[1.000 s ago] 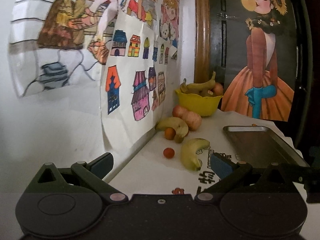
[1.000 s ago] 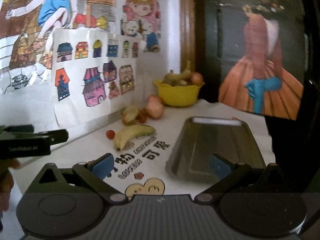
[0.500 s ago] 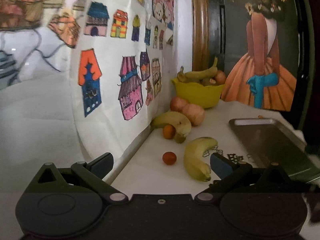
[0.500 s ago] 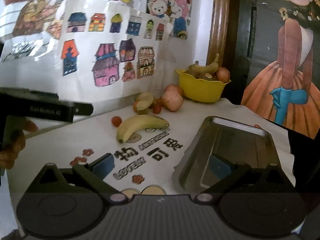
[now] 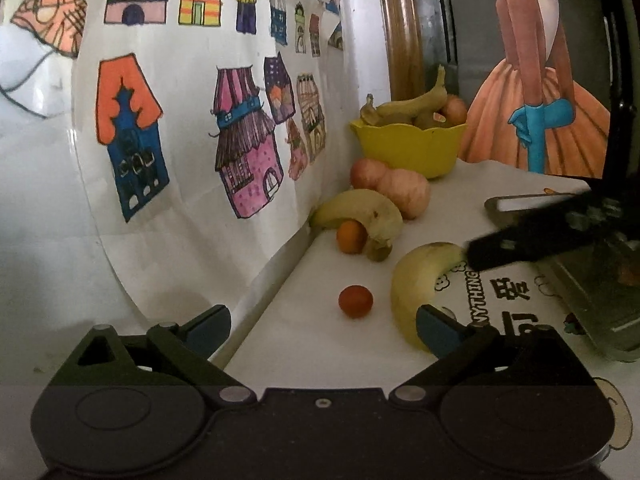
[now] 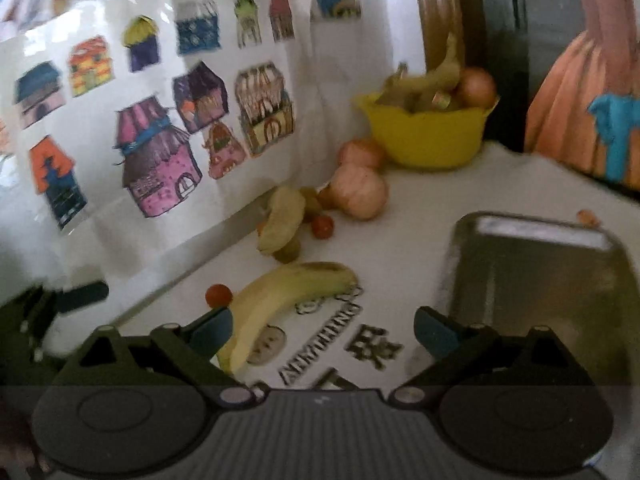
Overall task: Organize fruits
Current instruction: 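Close the right tool on the yellow banana while the left tool approaches a cherry tomato, then close the left tool on the red cherry tomato while the right tool holds the banana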
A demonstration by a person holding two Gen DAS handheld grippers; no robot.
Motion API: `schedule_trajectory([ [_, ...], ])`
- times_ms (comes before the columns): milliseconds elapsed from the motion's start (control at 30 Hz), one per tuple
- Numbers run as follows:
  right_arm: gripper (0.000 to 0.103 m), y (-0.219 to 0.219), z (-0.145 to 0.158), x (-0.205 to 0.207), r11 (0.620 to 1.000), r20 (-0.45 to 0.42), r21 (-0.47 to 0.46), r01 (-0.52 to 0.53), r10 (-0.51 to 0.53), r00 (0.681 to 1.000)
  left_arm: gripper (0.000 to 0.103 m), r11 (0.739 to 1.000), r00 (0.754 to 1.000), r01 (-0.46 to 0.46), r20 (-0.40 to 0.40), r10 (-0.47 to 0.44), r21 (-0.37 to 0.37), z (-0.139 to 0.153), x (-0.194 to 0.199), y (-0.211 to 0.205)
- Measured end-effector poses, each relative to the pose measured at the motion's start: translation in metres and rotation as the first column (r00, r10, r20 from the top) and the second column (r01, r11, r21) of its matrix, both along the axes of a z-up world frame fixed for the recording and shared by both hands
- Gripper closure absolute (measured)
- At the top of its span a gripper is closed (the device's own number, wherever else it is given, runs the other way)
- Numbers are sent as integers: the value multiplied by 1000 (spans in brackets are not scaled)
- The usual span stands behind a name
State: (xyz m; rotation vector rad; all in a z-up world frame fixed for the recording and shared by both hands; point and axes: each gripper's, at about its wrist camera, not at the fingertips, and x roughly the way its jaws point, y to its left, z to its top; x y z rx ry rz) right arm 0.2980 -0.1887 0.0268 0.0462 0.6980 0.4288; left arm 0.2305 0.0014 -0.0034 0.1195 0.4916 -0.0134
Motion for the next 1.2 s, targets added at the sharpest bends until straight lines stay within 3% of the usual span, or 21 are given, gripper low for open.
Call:
schedule_trajectory([
  [267,11,31,-13,48,998,-126,22,-52,55,991,7,1000,1000,-3,-29,3,4,-8,15,4],
  [467,18,53,-25,65,998,-177,-48,-33,24,984,9,1000,999,6,-36,-6,0,-10,17,4],
  [833,19,35,-27,58,994,-162,-99,-56,40,986,11,1000,999,26,-22,-26,-4,-10,17,7],
  [1100,19,5,-32,40,994,-69,-83,-70,64,996,14,997,996,78,-54,-78,9,-13,38,-3],
  [1200,26,9,-33,42,991,-47,-87,-98,94,994,17,997,993,81,-82,-81,-3,-15,47,-3],
])
